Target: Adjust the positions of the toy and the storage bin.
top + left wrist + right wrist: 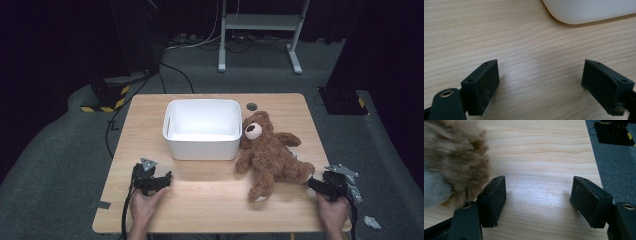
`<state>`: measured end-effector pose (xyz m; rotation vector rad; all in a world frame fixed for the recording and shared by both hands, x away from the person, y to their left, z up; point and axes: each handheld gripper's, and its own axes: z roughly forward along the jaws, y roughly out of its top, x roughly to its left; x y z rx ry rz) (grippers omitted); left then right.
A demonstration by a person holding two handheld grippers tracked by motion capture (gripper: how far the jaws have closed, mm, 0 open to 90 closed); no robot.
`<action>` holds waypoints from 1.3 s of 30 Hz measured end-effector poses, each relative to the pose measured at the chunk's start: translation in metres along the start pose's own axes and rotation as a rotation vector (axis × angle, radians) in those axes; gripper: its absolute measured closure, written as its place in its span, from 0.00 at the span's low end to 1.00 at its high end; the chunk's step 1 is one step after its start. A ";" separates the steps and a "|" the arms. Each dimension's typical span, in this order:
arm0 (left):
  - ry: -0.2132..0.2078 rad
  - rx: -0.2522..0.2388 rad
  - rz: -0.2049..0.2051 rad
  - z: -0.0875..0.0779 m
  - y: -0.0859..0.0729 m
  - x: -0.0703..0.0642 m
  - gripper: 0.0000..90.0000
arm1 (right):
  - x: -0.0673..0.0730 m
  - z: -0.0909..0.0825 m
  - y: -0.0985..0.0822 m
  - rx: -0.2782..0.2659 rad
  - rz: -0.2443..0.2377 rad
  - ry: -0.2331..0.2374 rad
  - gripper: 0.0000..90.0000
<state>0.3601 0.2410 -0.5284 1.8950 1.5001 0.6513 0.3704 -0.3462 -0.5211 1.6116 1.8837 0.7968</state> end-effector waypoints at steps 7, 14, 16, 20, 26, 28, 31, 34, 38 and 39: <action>-0.026 0.005 0.024 0.000 -0.001 -0.002 0.14 | -0.001 0.000 0.001 0.001 -0.017 0.018 0.32; -0.029 -0.002 0.013 -0.002 -0.002 -0.003 0.17 | -0.010 -0.005 0.002 0.036 0.018 0.055 0.31; -0.029 -0.003 0.013 -0.002 -0.002 -0.003 0.17 | -0.012 -0.007 0.002 0.020 0.035 0.066 0.31; -0.029 -0.002 0.014 -0.002 -0.002 -0.003 0.17 | -0.014 -0.018 0.005 0.008 0.040 0.075 0.30; -0.031 -0.003 0.014 -0.002 -0.002 -0.003 0.17 | -0.012 -0.034 0.010 -0.043 0.060 0.094 0.27; -0.029 0.000 0.019 -0.002 -0.002 -0.002 0.18 | -0.012 -0.038 0.012 -0.050 0.056 0.100 0.25; -0.028 -0.004 0.014 -0.002 -0.002 -0.003 0.18 | -0.012 -0.047 0.015 -0.071 0.076 0.118 0.24; -0.029 -0.006 0.014 -0.001 -0.002 -0.003 0.18 | -0.010 -0.054 0.020 -0.089 0.073 0.128 0.23; -0.030 -0.008 0.010 -0.001 -0.002 -0.003 0.19 | -0.006 -0.061 0.025 -0.113 0.071 0.146 0.21; -0.030 -0.008 0.010 -0.001 -0.002 -0.003 0.19 | -0.005 -0.062 0.028 -0.110 0.068 0.158 0.21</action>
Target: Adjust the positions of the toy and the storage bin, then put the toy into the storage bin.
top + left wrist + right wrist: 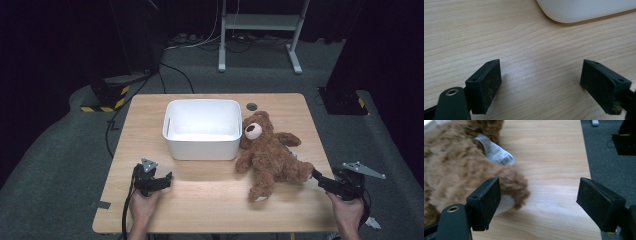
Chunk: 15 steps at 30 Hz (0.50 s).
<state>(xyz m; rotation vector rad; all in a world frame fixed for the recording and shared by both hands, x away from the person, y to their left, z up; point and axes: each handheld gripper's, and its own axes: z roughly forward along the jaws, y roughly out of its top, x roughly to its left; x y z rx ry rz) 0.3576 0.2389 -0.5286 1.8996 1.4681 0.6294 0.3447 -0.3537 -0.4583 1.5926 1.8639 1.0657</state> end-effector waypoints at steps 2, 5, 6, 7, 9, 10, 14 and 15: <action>0.000 0.000 0.000 0.000 0.000 0.000 0.19 | 0.003 0.001 0.003 -0.003 -0.012 0.013 0.22; 0.003 -0.001 0.001 0.000 0.000 0.000 0.20 | 0.009 0.003 0.009 -0.002 -0.040 0.037 0.23; 0.001 -0.001 0.000 0.000 0.000 0.000 0.20 | 0.011 0.003 0.012 0.001 -0.045 0.041 0.24; 0.002 -0.001 0.000 0.000 0.000 0.000 0.20 | 0.012 0.004 0.014 -0.005 -0.057 0.044 0.24; 0.002 -0.001 0.000 0.000 0.000 0.000 0.20 | 0.016 0.004 0.018 -0.003 -0.060 0.055 0.24; 0.005 -0.002 0.000 0.000 0.000 0.000 0.20 | 0.018 0.004 0.020 -0.007 -0.068 0.056 0.24; 0.001 -0.001 0.000 0.000 0.000 0.000 0.20 | 0.026 0.007 0.025 -0.002 -0.092 0.075 0.26; 0.001 -0.001 0.000 0.000 0.000 0.000 0.20 | 0.028 0.008 0.025 0.000 -0.094 0.081 0.26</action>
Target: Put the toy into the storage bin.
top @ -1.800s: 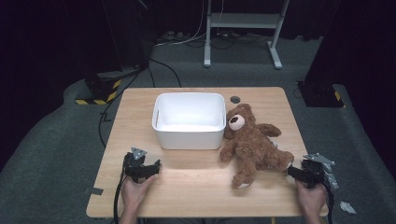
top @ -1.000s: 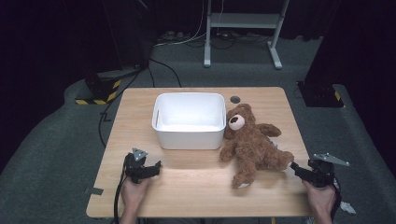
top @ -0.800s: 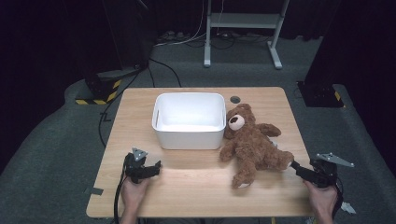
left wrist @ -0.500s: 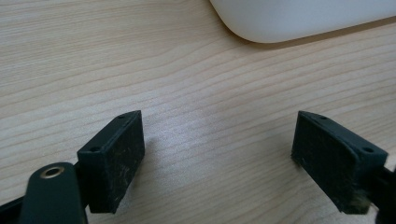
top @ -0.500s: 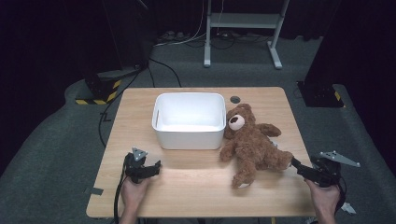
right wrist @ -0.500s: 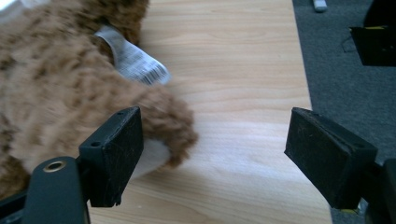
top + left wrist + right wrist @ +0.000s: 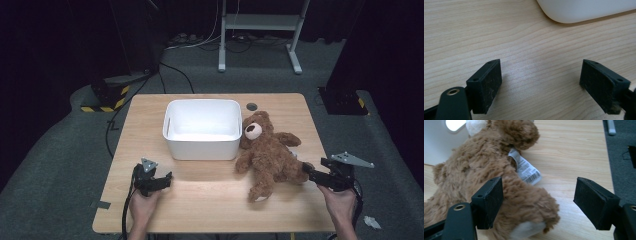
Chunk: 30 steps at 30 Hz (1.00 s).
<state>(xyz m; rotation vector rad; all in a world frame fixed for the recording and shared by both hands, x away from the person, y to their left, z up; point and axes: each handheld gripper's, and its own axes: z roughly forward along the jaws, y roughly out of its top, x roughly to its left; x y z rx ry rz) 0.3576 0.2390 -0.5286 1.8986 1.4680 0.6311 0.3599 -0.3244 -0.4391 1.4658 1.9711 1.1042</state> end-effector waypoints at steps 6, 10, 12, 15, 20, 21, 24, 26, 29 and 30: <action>0.003 0.000 0.000 0.000 0.000 0.000 0.20 | 0.009 0.002 0.004 -0.004 -0.025 0.012 0.28; 0.002 0.000 -0.002 0.000 0.000 0.000 0.20 | 0.015 0.002 0.010 -0.010 -0.044 0.027 0.28; 0.002 0.001 -0.001 0.000 0.000 0.000 0.20 | 0.019 0.004 0.012 -0.013 -0.051 0.039 0.28; 0.002 0.000 -0.001 0.000 0.000 0.000 0.20 | 0.027 0.009 0.017 0.000 -0.064 0.052 0.28; 0.002 0.000 -0.002 0.000 0.000 0.000 0.20 | 0.040 0.014 0.026 0.004 -0.098 0.063 0.26; 0.002 0.001 -0.001 0.000 0.000 0.000 0.20 | 0.043 0.016 0.029 0.005 -0.100 0.064 0.26; 0.002 0.000 -0.001 0.000 0.000 0.000 0.20 | 0.048 0.020 0.034 0.015 -0.114 0.065 0.25; 0.002 0.001 -0.001 0.000 0.000 0.000 0.20 | 0.050 0.023 0.038 0.021 -0.120 0.066 0.25; 0.002 0.000 -0.002 0.000 0.000 0.000 0.20 | 0.054 0.027 0.043 0.032 -0.128 0.067 0.25; 0.002 0.000 -0.002 0.000 0.000 0.000 0.20 | 0.056 0.028 0.044 0.034 -0.128 0.064 0.25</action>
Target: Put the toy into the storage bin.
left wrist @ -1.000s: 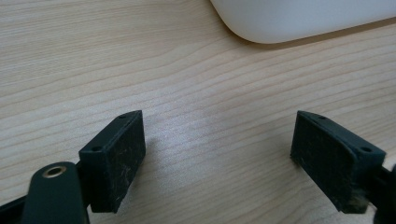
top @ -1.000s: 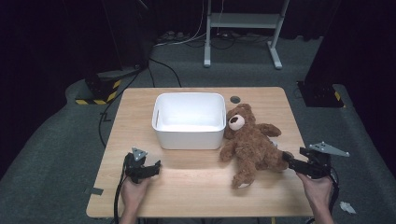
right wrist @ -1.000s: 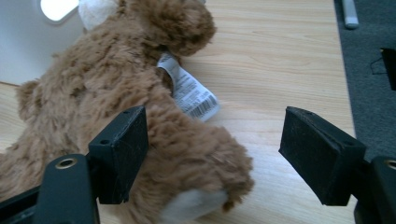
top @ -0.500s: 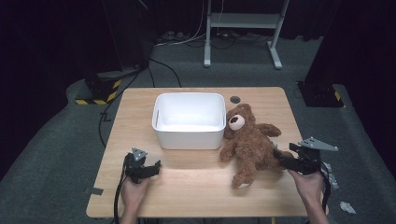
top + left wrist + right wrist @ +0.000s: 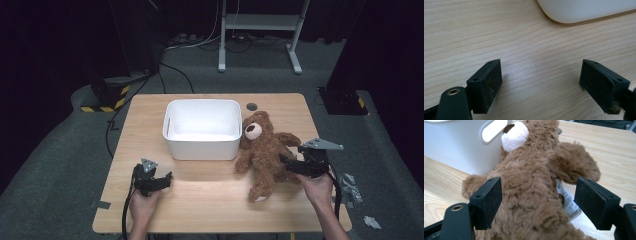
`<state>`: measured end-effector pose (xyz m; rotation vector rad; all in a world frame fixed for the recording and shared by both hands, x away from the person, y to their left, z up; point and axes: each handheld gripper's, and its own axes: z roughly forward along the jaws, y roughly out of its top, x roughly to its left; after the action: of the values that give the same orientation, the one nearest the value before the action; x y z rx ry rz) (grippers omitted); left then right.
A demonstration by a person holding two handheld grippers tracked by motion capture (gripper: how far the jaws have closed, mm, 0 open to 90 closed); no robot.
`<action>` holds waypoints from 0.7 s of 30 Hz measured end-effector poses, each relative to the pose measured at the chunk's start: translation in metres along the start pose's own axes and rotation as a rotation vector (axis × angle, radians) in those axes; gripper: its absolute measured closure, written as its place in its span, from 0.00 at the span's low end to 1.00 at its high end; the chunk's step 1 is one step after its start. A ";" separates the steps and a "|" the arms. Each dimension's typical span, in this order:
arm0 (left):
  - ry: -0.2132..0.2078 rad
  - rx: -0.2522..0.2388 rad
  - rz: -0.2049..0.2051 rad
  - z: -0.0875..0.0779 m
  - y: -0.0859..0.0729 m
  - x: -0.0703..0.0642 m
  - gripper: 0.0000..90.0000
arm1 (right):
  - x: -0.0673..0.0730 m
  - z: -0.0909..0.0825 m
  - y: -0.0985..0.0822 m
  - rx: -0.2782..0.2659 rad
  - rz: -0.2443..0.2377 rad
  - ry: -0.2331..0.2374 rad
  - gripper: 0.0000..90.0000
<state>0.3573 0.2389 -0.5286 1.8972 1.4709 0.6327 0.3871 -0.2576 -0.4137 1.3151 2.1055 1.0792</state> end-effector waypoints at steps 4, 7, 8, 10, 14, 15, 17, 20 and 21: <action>0.000 0.000 0.000 0.000 0.000 0.000 0.20 | 0.002 0.004 0.006 0.008 -0.010 0.001 0.24; 0.000 0.000 0.000 0.000 0.000 0.000 0.20 | 0.004 0.008 0.010 0.013 -0.010 -0.002 0.22; 0.000 0.000 0.000 0.000 0.000 0.000 0.20 | 0.005 0.009 0.011 0.015 -0.005 -0.006 0.21; 0.001 0.000 -0.001 0.000 0.000 0.000 0.20 | 0.006 0.012 0.014 0.015 -0.006 -0.014 0.21; 0.001 0.000 -0.001 0.000 0.000 0.000 0.20 | 0.009 0.018 0.022 0.025 -0.011 -0.017 0.20; 0.001 0.000 -0.001 0.000 0.000 0.000 0.20 | 0.010 0.020 0.024 0.028 -0.017 -0.016 0.20; 0.000 0.000 -0.001 0.000 0.000 0.000 0.20 | 0.012 0.025 0.029 0.038 -0.022 -0.015 0.20; 0.001 0.000 -0.001 0.000 0.000 0.000 0.20 | 0.014 0.032 0.035 0.052 -0.029 -0.019 0.20; 0.001 0.000 -0.001 0.000 0.000 0.000 0.20 | 0.015 0.034 0.037 0.062 -0.033 -0.018 0.21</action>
<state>0.3572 0.2389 -0.5286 1.8964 1.4721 0.6328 0.4242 -0.2217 -0.4046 1.3094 2.1556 0.9924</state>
